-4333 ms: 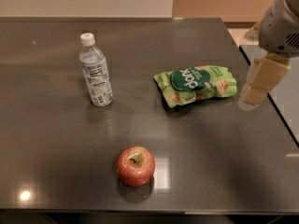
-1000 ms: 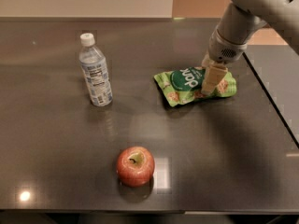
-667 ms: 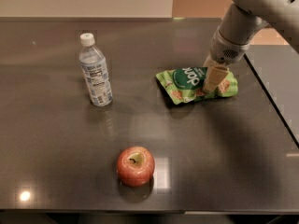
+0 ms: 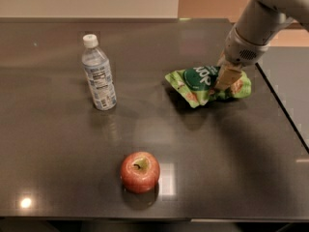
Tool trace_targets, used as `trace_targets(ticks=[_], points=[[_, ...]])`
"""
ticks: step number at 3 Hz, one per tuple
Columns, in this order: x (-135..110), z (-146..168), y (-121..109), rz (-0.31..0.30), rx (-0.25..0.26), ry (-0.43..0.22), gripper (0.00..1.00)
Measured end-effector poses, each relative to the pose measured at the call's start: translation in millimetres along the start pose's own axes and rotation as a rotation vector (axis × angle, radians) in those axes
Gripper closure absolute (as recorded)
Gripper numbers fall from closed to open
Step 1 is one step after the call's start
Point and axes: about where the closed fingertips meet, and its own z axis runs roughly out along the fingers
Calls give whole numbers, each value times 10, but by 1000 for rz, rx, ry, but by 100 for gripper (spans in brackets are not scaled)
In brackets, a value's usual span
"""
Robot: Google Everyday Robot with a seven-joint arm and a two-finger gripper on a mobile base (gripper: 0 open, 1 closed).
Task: Move green rice chip bag near apple
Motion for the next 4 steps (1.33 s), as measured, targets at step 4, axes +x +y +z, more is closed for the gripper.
trace_targets(ticks=[4], points=[[-275,-593,1213,-136,6,-106,100]])
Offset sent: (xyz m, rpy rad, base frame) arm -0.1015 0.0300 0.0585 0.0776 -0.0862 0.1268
